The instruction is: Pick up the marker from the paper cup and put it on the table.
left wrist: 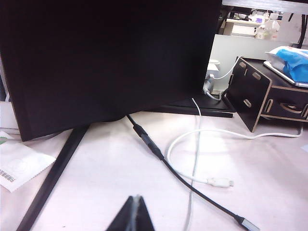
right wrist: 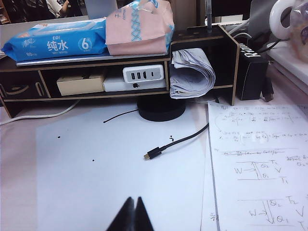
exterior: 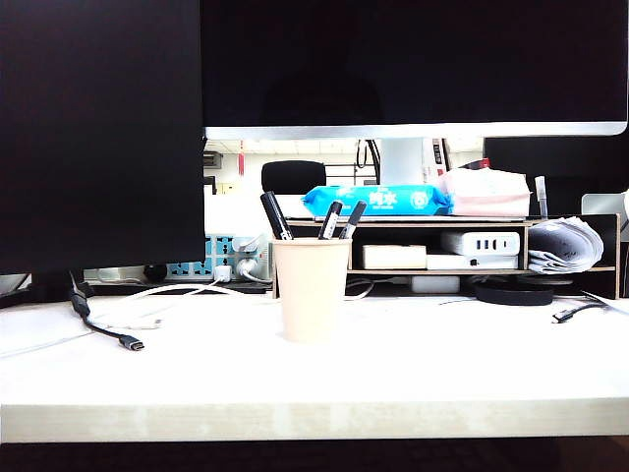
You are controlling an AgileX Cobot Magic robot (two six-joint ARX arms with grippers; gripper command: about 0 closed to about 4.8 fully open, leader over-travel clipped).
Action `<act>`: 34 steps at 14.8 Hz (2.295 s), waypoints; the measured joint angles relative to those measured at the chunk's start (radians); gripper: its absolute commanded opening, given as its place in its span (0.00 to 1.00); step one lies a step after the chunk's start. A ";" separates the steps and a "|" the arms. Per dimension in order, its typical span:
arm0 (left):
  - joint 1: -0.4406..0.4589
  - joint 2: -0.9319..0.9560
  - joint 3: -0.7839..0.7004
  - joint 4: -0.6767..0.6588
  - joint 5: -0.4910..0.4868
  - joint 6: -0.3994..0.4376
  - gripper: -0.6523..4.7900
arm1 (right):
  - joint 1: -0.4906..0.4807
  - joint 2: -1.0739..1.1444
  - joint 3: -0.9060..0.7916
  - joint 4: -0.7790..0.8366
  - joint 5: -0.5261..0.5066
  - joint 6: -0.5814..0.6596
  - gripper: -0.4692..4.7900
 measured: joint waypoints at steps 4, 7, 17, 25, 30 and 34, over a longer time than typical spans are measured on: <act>0.000 0.000 0.000 0.000 0.000 0.000 0.11 | 0.000 0.000 0.000 0.000 0.000 0.000 0.08; 0.000 0.000 0.000 -0.008 0.088 -0.109 0.11 | 0.000 0.000 0.000 0.004 0.000 0.000 0.08; -0.411 0.000 0.002 -0.133 0.267 -0.100 0.11 | 0.000 0.000 0.000 0.035 -0.149 0.020 0.09; -0.436 0.000 0.003 -0.163 0.002 -0.086 0.11 | 0.183 0.168 0.164 0.118 -0.203 0.192 0.09; -0.436 0.000 0.003 -0.163 0.011 -0.086 0.11 | 0.419 0.975 0.568 0.187 -0.257 -0.023 0.09; -0.436 0.000 0.003 -0.161 0.012 -0.084 0.11 | 0.500 1.460 0.975 0.145 -0.275 -0.084 0.09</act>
